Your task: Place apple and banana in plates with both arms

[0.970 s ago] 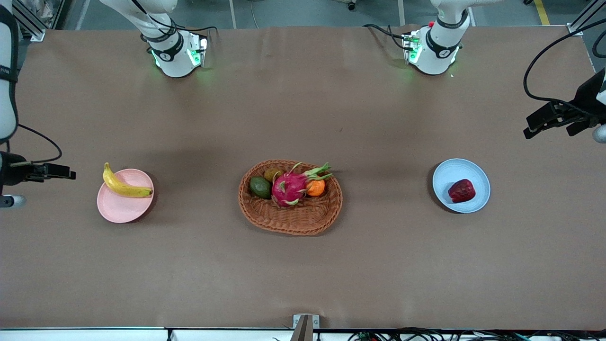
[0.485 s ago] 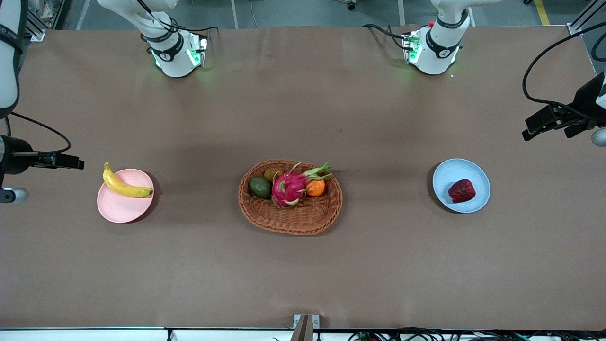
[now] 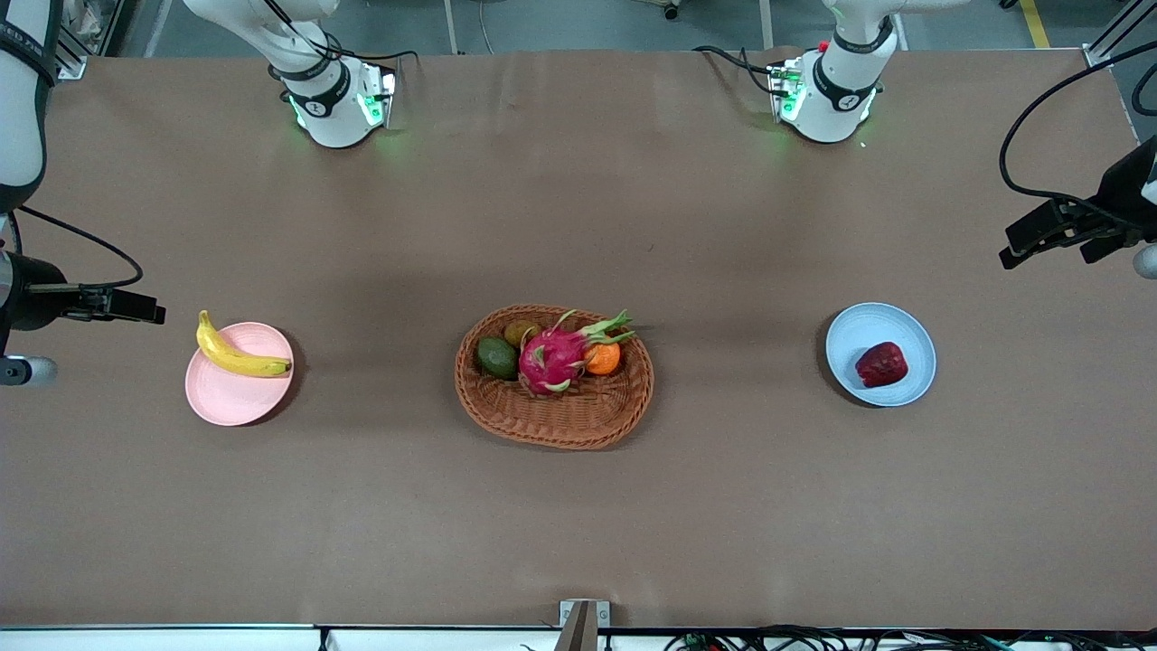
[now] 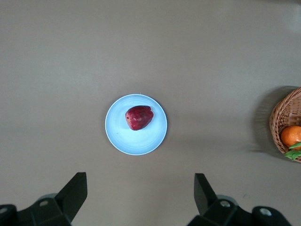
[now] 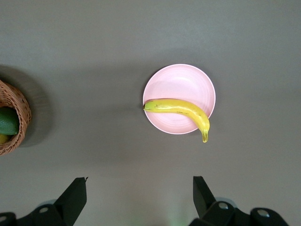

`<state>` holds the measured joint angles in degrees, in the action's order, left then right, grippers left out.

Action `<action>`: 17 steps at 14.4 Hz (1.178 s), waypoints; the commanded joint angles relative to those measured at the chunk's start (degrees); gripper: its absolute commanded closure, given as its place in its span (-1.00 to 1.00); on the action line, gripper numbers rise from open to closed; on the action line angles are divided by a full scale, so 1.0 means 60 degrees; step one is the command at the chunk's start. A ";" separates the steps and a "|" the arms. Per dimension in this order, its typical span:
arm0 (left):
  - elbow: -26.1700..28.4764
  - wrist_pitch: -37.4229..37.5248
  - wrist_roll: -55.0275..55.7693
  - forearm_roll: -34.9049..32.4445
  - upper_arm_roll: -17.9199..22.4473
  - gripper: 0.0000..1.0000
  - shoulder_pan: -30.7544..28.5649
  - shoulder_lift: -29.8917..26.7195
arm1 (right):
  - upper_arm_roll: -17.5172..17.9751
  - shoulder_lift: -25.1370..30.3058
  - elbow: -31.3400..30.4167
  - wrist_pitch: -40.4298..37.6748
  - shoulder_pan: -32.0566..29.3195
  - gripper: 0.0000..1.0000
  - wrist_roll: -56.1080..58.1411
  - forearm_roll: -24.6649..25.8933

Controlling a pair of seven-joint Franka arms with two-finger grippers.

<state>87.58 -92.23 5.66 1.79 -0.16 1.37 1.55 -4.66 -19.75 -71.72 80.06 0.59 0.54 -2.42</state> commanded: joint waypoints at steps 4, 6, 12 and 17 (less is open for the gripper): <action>-0.0241 0.0240 -0.0167 0.0141 0.0071 -1.00 0.0050 0.0049 | -0.0058 0.0580 -0.0321 -0.0205 0.0078 -1.00 -0.0016 0.0329; -0.0227 0.0240 -0.0167 0.0141 0.0085 -1.00 0.0035 0.0049 | -0.0029 0.0917 -0.0701 -0.0001 0.0121 -1.00 -0.0002 0.0665; -0.0227 0.0240 -0.0050 0.0126 0.0100 -1.00 0.0035 0.0020 | -0.0014 0.2001 -0.1756 0.0089 -0.0141 -1.00 0.0174 0.0696; -0.0256 0.0240 -0.0065 0.0112 0.0100 -1.00 0.0035 0.0005 | -0.0014 0.3026 -0.2679 0.0235 -0.0113 -1.00 0.0189 0.0696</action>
<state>87.20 -92.04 5.66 1.79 0.04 1.41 1.55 -5.21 -6.48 -82.43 80.07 -0.04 1.09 0.83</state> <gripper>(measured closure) 0.000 0.000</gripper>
